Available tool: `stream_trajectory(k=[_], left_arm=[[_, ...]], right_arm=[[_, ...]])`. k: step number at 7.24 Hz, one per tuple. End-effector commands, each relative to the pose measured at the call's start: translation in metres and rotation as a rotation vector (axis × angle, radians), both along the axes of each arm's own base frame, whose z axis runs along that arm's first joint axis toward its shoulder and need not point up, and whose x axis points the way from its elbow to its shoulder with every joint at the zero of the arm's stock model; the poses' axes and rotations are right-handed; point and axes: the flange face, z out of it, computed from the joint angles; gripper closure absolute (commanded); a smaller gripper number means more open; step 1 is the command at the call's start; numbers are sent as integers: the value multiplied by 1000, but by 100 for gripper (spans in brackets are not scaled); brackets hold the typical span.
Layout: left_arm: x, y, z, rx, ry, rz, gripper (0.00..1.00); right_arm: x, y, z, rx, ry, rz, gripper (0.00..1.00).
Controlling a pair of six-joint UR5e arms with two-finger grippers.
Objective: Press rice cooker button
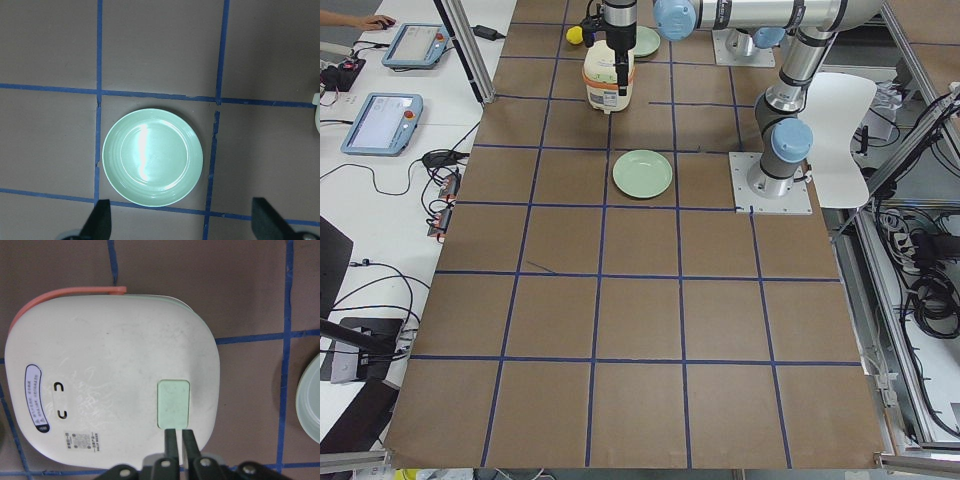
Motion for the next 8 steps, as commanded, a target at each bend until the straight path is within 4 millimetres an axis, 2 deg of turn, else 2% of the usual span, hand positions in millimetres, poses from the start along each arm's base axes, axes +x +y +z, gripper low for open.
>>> stream_trajectory(k=[1, 8], left_arm=[[0, 0, 0, -1, 0, 0, 0], [0, 0, 0, 1, 0, 0, 0]], right_arm=[[0, -4, -13, -19, -4, -1, 82], [3, -10, -28, -7, -2, 0, 87]])
